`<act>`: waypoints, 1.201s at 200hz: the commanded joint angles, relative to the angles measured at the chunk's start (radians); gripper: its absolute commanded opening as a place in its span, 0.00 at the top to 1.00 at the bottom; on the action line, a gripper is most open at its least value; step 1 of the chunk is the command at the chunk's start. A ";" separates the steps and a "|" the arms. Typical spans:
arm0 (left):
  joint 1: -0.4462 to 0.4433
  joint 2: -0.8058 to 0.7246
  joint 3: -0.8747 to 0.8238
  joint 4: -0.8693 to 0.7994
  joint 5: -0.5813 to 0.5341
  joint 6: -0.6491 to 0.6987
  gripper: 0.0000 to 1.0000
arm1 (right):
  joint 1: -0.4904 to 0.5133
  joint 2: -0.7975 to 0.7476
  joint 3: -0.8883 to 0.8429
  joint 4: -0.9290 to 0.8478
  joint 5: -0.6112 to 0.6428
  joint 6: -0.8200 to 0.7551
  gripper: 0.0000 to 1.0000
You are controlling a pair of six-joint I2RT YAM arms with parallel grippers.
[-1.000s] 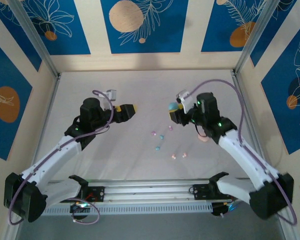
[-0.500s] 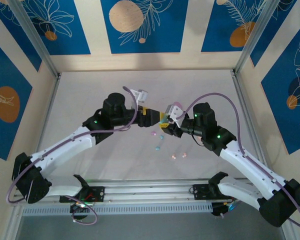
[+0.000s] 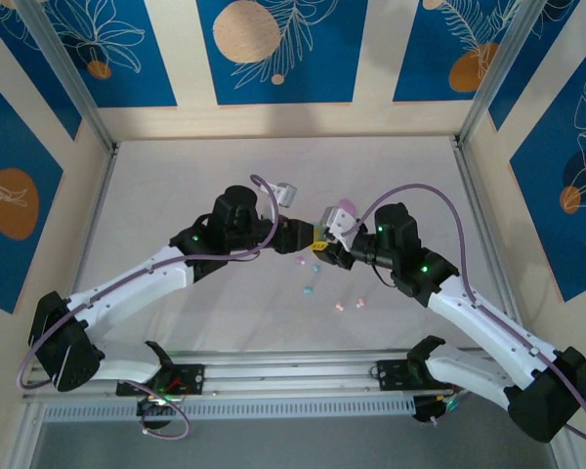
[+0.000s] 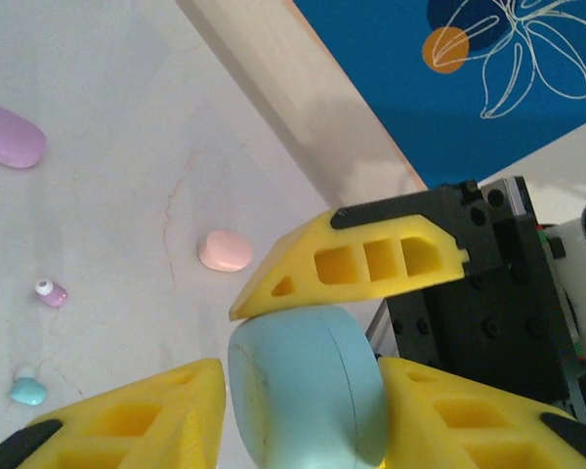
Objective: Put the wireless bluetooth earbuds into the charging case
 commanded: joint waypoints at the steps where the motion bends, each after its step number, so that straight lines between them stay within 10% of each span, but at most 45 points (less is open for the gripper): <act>1: -0.006 0.008 0.026 0.006 -0.031 -0.035 0.59 | 0.016 -0.016 -0.014 0.036 0.001 -0.030 0.71; 72: -0.008 0.042 0.043 -0.016 0.005 -0.055 0.53 | 0.023 -0.033 -0.016 0.071 0.014 -0.029 0.68; 127: -0.006 0.036 0.043 0.004 0.009 -0.085 0.80 | 0.023 -0.044 -0.036 0.104 0.042 -0.012 0.64; 168: 0.028 -0.034 -0.054 0.126 -0.038 -0.332 0.81 | -0.026 -0.092 -0.130 0.193 -0.003 -0.006 0.40; 240: 0.063 -0.036 -0.183 0.446 0.053 -0.670 0.82 | -0.170 -0.098 -0.133 0.269 -0.284 -0.030 0.39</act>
